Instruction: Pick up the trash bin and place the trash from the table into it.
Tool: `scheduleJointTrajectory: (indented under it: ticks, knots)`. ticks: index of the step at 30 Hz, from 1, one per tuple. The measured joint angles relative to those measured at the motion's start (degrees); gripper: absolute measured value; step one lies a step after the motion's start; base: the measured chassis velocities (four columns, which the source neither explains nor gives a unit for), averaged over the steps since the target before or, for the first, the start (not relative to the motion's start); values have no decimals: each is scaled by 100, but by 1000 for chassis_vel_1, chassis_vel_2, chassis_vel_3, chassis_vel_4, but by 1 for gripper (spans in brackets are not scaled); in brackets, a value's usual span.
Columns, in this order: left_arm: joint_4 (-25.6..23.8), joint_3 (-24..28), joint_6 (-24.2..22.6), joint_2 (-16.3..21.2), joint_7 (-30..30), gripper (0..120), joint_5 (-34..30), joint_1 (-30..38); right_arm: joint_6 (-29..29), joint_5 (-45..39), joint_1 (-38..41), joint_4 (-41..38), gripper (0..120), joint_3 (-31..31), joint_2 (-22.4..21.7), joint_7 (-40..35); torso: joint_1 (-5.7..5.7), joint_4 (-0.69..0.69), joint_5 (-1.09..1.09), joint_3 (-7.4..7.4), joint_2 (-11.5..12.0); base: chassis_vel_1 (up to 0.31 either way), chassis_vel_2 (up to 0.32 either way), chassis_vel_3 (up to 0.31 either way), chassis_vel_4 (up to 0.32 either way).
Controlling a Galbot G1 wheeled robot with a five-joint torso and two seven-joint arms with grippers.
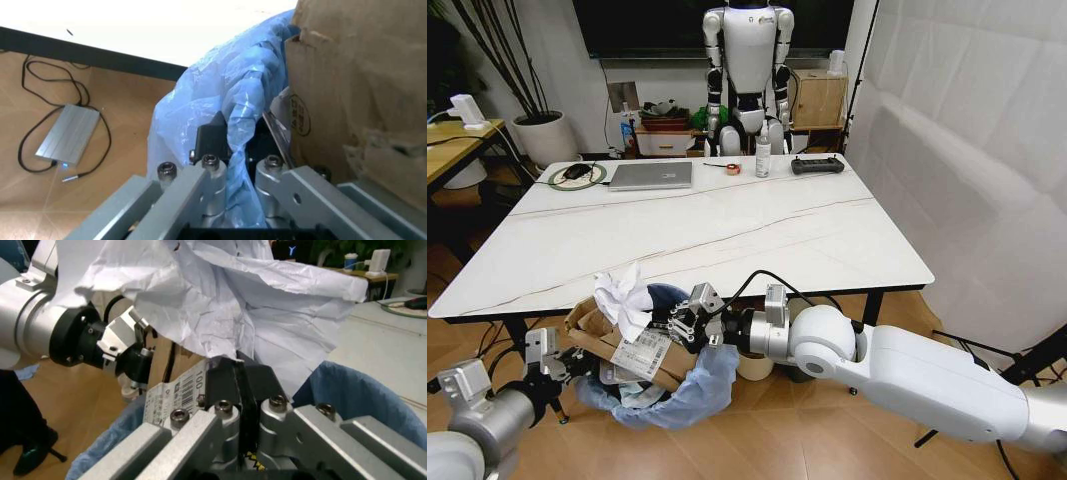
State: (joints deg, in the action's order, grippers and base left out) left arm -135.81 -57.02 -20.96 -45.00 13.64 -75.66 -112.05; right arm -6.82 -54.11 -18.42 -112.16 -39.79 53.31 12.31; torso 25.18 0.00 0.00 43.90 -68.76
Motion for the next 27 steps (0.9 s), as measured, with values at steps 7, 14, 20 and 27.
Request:
scheduleJointTrajectory:
  ticks: [7, 14, 20, 27]
  knots:
    - [-6, -1, 0, 0, -9, 0, 1, -14, 0, -68, 116, 45, 0, 37, 7, -23, 0, 0, 0, 0, 0, 0, 0, 0, 0]
    - [-5, 1, 0, 10, -9, 0, 3, -1, 0, -62, 3, 18, 0, 47, -31, -21, 0, 0, 0, 0, 0, 0, 0, 0, 0]
    - [-7, -2, 0, 0, -7, 0, -2, 1, 4, -7, -119, -1, 0, 60, -79, -4, 0, -1, 0, 0, 0, 0, 0, 0, 0]
    - [-38, -37, 2, 5, -2, 0, -19, -8, 27, 23, -145, -5, 2, 71, -73, 16, 0, 0, 0, 0, 0, 0, 0, 0, 0]
